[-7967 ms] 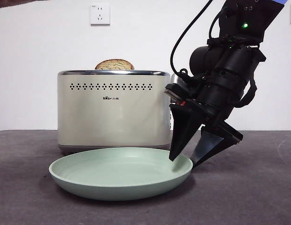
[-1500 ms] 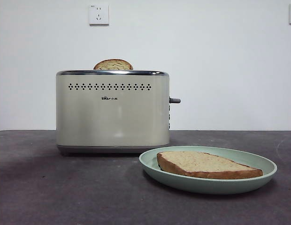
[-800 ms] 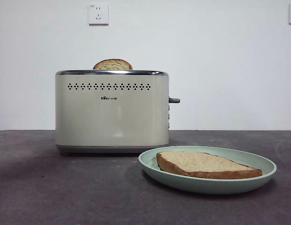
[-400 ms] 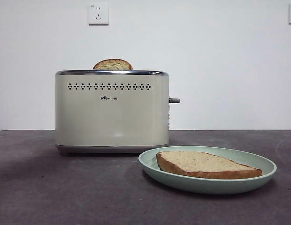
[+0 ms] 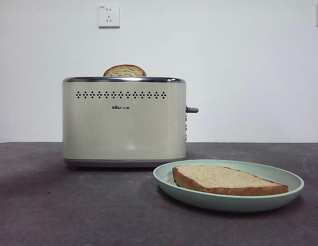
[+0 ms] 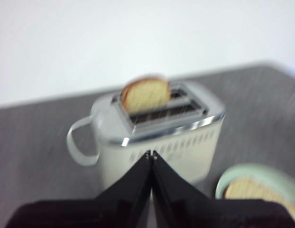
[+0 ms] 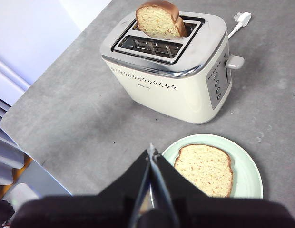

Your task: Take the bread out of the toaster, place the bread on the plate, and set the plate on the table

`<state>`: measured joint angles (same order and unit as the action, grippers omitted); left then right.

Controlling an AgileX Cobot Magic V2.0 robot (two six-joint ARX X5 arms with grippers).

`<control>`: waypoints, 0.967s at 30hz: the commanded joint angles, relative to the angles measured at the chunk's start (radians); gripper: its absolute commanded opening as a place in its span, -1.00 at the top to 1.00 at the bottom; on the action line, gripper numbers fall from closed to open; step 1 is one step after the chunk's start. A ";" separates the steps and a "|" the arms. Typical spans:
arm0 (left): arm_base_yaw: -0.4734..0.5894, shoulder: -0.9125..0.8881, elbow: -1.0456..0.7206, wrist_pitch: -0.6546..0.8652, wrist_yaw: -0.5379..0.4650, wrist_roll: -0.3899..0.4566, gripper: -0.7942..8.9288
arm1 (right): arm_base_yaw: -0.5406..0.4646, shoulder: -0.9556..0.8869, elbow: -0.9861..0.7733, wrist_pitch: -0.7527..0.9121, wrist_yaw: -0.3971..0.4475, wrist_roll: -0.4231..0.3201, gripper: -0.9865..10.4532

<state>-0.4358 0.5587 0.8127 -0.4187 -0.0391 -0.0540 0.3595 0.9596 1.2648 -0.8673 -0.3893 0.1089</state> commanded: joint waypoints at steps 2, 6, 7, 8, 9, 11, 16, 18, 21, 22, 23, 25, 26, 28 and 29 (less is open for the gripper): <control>0.079 -0.058 -0.211 0.307 0.127 -0.021 0.84 | 0.001 0.000 0.000 0.004 0.003 0.006 0.82; 0.138 -0.126 -0.432 0.535 0.151 -0.104 0.84 | 0.001 0.000 0.000 0.004 0.003 0.006 0.83; 0.150 -0.142 -0.478 0.559 0.148 -0.128 0.84 | 0.001 0.000 0.000 0.004 0.003 0.006 0.82; 0.161 -0.157 -0.513 0.574 0.146 -0.143 0.84 | 0.001 0.000 0.000 0.004 0.003 0.006 0.82; 0.175 -0.175 -0.550 0.582 0.144 -0.157 0.84 | 0.001 0.000 0.000 0.004 0.003 0.006 0.82; 0.207 -0.216 -0.613 0.583 0.145 -0.167 0.84 | 0.001 0.000 0.000 0.004 0.003 0.006 0.82; 0.280 -0.357 -0.750 0.582 0.144 -0.207 0.84 | 0.001 0.000 0.000 0.004 0.003 0.006 0.82; 0.303 -0.414 -0.795 0.581 0.145 -0.213 0.84 | 0.001 0.000 0.000 0.004 0.003 0.006 0.82; 0.328 -0.491 -0.809 0.451 0.144 -0.216 0.84 | 0.001 0.000 0.000 0.004 0.002 0.006 0.82; 0.336 -0.515 -0.809 0.395 0.141 -0.216 0.84 | 0.001 0.000 0.000 0.005 0.003 0.006 0.82; 0.344 -0.534 -0.809 0.346 0.136 -0.215 0.84 | 0.001 0.000 0.000 0.004 0.003 0.006 0.82; 0.355 -0.558 -0.809 0.245 0.120 -0.216 0.84 | 0.001 0.000 0.000 0.004 0.003 0.006 0.83; 0.359 -0.556 -0.809 0.231 0.116 -0.215 0.84 | 0.001 0.000 0.000 0.004 0.003 0.006 0.82; 0.360 -0.556 -0.809 0.233 0.121 -0.202 0.84 | 0.001 0.000 0.000 0.003 0.002 0.006 0.82; 0.359 -0.556 -0.809 0.235 0.120 -0.205 0.84 | 0.001 -0.001 0.000 0.004 0.003 0.006 0.82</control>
<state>-0.0784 0.0078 0.0162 -0.1822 0.0814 -0.2630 0.3595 0.9600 1.2648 -0.8677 -0.3893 0.1089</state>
